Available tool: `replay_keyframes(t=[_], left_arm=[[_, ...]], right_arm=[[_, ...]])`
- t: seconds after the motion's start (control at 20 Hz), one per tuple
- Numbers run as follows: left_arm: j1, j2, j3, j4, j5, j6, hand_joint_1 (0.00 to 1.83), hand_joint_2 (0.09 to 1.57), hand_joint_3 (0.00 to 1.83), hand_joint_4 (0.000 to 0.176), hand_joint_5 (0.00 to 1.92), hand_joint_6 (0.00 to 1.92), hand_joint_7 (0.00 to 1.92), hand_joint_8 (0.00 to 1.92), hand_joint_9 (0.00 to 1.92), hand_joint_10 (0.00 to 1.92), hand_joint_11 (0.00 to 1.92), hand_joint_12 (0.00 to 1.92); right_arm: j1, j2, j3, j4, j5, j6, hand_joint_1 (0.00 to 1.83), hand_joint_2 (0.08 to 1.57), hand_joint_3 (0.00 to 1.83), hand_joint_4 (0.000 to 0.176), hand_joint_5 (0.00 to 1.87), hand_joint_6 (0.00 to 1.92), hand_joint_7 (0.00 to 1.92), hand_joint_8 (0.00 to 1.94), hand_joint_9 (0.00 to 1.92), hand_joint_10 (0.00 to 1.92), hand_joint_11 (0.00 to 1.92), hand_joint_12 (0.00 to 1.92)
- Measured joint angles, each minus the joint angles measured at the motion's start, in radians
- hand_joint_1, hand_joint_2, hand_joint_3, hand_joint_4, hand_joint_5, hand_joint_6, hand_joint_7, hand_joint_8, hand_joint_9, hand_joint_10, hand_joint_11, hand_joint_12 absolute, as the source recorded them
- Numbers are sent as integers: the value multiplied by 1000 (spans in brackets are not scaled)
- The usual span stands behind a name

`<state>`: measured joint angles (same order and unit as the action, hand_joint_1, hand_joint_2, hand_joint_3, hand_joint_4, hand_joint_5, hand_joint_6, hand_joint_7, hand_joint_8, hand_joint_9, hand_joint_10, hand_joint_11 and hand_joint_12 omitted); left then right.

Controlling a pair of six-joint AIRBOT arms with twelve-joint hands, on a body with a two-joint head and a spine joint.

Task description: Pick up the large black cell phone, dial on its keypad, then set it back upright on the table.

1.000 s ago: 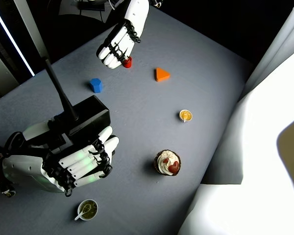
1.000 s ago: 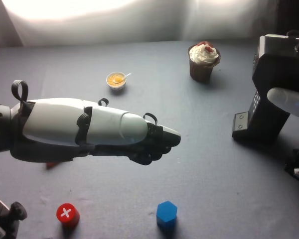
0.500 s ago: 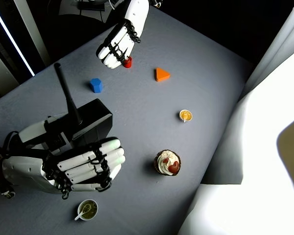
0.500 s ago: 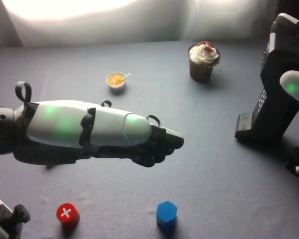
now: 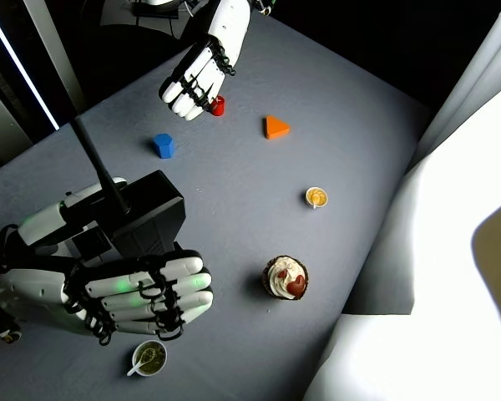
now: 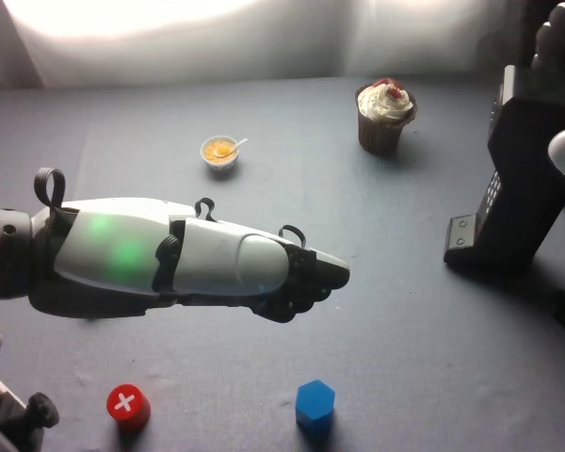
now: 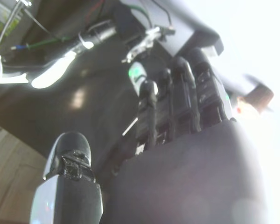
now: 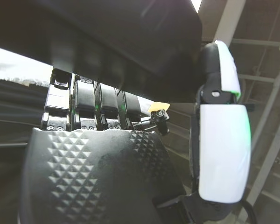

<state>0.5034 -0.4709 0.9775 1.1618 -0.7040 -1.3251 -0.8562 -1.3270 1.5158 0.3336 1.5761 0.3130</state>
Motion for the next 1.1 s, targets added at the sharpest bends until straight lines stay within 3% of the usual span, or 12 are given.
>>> replay_keyframes(t=[0.35,0.6,0.7,0.75,0.8,0.85,1.0,1.1], left_arm=[[0,0,0,-2,0,0,220,1126,0,32,280,7,226,2,206,3,0,487],[0,0,0,-5,0,3,130,1135,3,23,279,0,230,0,229,0,0,584],[0,0,0,-8,-1,3,15,1175,12,36,240,0,220,0,204,0,0,547],[0,0,0,-8,0,3,2,1177,12,31,248,4,236,7,205,1,0,546],[0,0,0,-8,0,3,0,1174,6,40,229,3,218,6,190,1,0,484],[0,0,0,-12,0,3,0,1174,4,48,188,2,167,2,164,0,0,399],[0,2,0,-20,2,4,0,1201,4,35,155,7,114,7,112,2,0,337],[0,2,0,-35,2,4,0,1199,1,29,204,10,144,7,125,3,0,371]], right_arm=[[-85,106,-126,6,50,1,546,927,0,34,44,0,72,0,48,0,0,257],[-179,269,-336,51,56,-10,601,931,0,32,61,2,91,3,61,4,0,240],[-246,351,-425,74,58,-12,533,969,14,39,11,1,68,0,42,0,0,261],[-281,387,-463,79,59,-13,511,972,13,52,1,0,52,0,37,0,0,266],[-324,424,-513,90,61,-13,496,954,3,64,0,0,57,1,47,1,0,349],[-372,455,-556,102,63,-13,490,949,0,57,14,2,77,3,69,4,0,460],[-569,557,-703,119,58,-14,482,951,1,60,60,10,93,3,85,4,0,436],[-647,602,-782,160,56,-13,488,957,2,55,32,1,73,1,69,0,0,339]])
